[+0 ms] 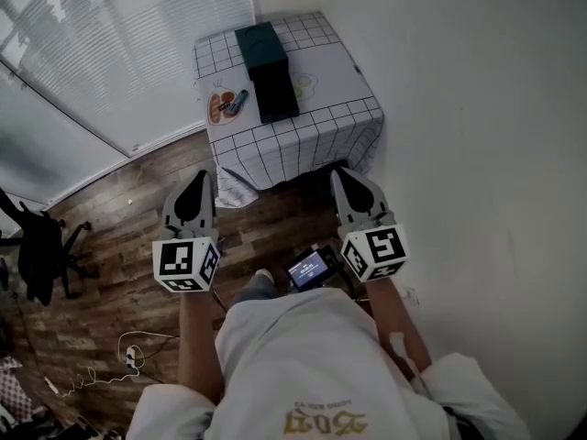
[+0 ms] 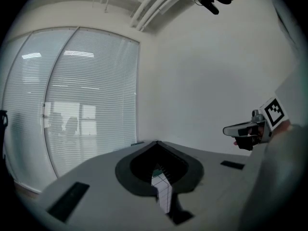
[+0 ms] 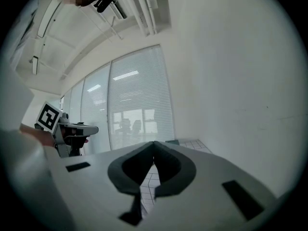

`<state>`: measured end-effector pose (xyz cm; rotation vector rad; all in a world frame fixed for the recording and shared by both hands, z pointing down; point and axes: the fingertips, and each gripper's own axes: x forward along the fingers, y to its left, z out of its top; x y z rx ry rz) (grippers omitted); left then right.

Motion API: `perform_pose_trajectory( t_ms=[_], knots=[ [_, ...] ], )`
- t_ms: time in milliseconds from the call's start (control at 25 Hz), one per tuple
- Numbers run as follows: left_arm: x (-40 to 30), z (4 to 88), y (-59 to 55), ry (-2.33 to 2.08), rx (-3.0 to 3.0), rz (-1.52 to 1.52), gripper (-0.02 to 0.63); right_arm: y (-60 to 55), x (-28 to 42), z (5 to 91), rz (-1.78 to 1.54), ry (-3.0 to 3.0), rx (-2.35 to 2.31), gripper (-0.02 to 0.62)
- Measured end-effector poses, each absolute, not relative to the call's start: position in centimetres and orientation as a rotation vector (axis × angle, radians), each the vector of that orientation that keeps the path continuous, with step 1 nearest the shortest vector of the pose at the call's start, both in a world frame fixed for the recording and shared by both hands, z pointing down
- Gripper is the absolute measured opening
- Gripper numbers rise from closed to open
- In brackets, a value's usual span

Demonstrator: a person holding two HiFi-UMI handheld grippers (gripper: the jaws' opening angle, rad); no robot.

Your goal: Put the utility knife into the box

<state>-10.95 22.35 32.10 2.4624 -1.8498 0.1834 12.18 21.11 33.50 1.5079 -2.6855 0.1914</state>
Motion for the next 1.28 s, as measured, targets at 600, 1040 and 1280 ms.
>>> perform_pose_trajectory(
  t_ms=[600,1040,1280],
  knots=[
    [-10.4,34.6,19.8,-1.816,2.436,0.187,0.008,18.3,12.5,34.9,0.230,-2.654,1.519,0.006],
    [-13.4,35.2,10.6,-1.824,2.450,0.201,0.008,9.4,9.5,35.7,0.231,-2.623,1.520,0.006],
    [-15.1,36.1,6.5,-1.800,2.445,0.211,0.008,5.2,8.0,36.4,0.248,-2.593,1.535,0.006]
  ],
)
